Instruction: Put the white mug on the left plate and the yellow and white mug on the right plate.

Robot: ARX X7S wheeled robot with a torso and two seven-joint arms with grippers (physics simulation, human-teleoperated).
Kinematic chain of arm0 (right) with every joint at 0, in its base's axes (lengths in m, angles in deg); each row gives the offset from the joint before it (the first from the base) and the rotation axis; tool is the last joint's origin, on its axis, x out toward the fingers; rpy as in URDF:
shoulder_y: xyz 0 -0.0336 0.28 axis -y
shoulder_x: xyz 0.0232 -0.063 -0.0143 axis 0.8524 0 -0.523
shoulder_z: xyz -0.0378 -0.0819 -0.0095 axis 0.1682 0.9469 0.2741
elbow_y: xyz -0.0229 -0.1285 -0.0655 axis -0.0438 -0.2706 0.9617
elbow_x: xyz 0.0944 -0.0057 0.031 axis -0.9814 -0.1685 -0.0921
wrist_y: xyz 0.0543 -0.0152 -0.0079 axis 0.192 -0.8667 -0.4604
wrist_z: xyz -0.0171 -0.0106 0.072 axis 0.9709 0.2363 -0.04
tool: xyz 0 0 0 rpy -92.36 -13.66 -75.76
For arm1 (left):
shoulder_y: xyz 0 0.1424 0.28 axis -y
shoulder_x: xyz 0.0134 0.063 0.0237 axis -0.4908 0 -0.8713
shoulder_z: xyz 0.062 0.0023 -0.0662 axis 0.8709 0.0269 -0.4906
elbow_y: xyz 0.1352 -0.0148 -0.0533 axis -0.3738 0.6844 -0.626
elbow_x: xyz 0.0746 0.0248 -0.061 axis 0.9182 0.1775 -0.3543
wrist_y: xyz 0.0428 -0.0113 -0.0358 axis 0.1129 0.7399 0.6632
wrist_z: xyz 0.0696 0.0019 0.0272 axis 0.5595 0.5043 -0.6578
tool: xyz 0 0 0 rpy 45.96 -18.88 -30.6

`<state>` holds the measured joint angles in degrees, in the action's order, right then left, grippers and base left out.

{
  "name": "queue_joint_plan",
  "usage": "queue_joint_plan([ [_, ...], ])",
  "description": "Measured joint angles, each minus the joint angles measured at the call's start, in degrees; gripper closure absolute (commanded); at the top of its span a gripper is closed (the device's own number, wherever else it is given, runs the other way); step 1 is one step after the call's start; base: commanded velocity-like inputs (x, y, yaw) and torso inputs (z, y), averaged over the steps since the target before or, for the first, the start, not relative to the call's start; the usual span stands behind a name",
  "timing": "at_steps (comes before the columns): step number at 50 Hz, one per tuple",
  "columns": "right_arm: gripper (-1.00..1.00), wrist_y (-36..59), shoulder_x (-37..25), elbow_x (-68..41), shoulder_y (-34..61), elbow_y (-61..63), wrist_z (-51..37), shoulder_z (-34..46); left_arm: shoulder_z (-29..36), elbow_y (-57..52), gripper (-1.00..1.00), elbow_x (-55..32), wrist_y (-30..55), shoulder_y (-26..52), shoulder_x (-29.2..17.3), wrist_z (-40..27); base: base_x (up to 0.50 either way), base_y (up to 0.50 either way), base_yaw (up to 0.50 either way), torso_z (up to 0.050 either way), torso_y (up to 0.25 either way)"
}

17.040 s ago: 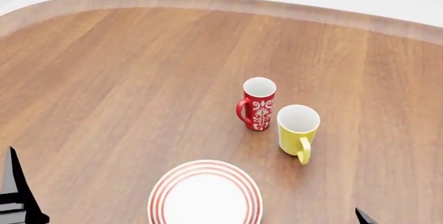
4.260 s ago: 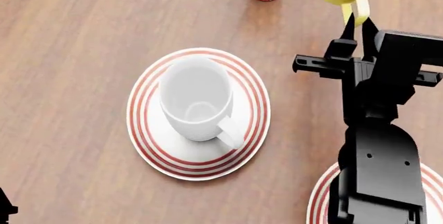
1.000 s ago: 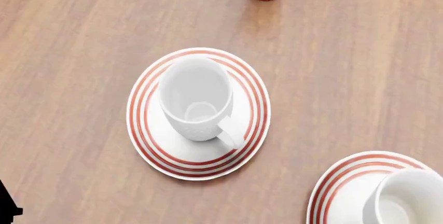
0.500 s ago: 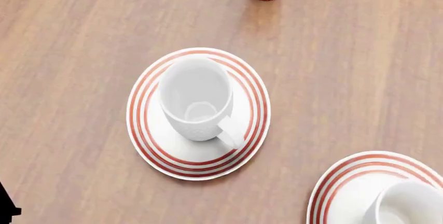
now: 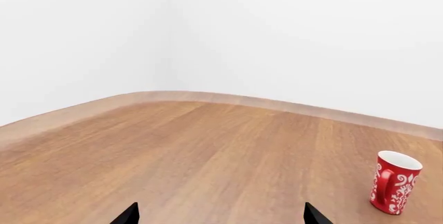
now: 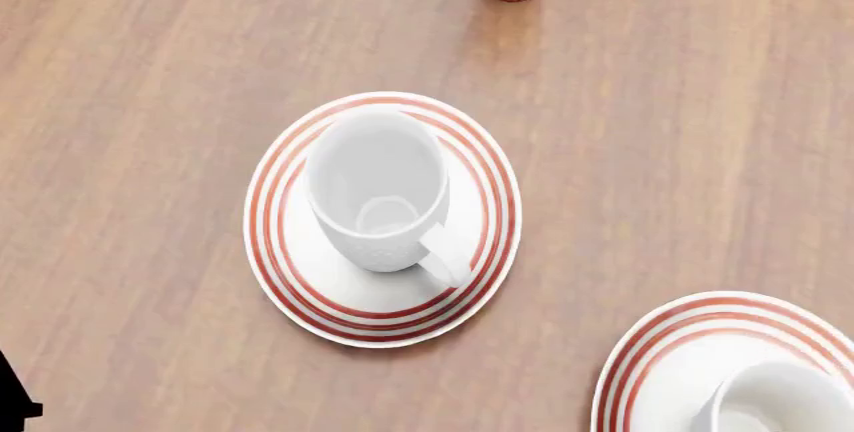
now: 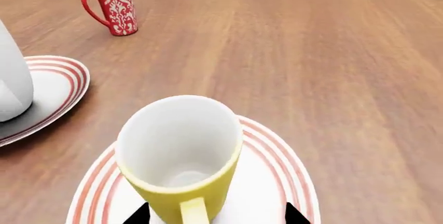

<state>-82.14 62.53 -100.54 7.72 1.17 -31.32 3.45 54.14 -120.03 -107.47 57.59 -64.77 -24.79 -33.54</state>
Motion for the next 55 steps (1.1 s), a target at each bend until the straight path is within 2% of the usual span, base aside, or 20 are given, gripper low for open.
queue_joint_plan([
  [17,-1.00,-2.16,-0.38,-4.79,-4.36,5.76,0.56,-3.24,0.37,-0.14,-1.00,-0.05,0.31,0.48,-0.17,-0.17,0.00,0.00,0.00,0.000,0.000],
  [27,-1.00,2.46,-3.66,-7.81,-3.12,12.21,-3.18,-3.96,0.63,-0.17,-1.00,-0.13,0.52,0.91,-0.22,-0.24,0.00,0.00,0.00,0.000,0.000],
  [40,-1.00,15.77,-12.00,-12.73,10.28,17.81,-13.22,0.07,1.24,-0.34,-1.00,-0.26,1.26,1.76,-0.45,-0.18,0.00,0.00,0.00,0.000,0.000],
  [48,-1.00,20.48,-14.69,-12.62,20.97,14.88,-16.89,5.49,1.74,-0.96,-1.00,-0.46,3.69,3.68,-1.13,-0.39,0.00,0.00,0.00,0.000,0.000],
  [55,-1.00,21.04,-14.94,-10.74,29.29,9.71,-17.84,10.29,2.69,-0.49,-1.00,-1.62,7.53,7.65,-1.87,0.10,0.00,0.00,0.00,0.000,0.000],
])
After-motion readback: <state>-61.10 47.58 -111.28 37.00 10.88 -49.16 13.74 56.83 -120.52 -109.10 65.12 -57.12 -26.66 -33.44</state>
